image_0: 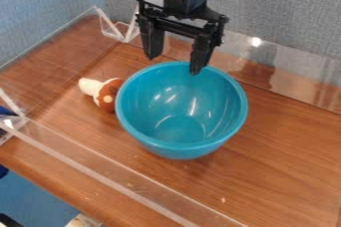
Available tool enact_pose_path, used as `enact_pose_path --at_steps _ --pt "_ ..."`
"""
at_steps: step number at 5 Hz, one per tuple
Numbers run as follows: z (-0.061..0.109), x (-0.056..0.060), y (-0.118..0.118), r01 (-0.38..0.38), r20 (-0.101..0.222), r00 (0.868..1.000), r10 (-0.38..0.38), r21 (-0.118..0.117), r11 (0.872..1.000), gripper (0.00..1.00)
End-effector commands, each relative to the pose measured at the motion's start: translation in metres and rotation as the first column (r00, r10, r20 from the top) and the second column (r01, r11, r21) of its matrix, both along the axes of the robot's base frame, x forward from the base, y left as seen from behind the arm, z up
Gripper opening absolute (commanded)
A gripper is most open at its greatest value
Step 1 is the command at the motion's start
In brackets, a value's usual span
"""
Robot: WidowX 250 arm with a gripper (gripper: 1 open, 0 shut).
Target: Put the mushroom in the blue bowl
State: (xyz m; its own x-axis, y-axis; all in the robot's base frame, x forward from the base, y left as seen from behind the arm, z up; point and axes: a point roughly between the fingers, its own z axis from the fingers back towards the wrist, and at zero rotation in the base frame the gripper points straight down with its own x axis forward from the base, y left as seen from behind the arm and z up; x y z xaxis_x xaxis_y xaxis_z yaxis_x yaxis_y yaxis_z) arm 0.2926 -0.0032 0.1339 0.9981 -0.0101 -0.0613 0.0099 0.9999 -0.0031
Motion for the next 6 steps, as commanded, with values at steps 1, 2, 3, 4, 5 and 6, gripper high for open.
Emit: enact_pose_path --at_steps 1,2,3,4,5,6 --pt "0.001 -0.003 0.009 -0.046 0.005 0.999 0.046 -0.006 0.999 1.00" --pt "0.001 -0.006 0.018 -0.094 0.010 0.996 0.094 -0.012 0.996 1.00" --pt "0.000 -0.009 0.031 -0.157 0.014 0.988 0.157 -0.016 0.988 1.00" --pt "-0.003 -0.011 0.047 -0.220 0.018 0.975 0.220 -0.016 0.975 1.00" --pt "-0.006 -0.014 0.060 -0.276 0.028 0.961 0.276 -0.017 0.961 1.00" --pt "-0.009 -0.017 0.070 -0.338 0.040 0.940 0.339 -0.022 0.941 1.00"
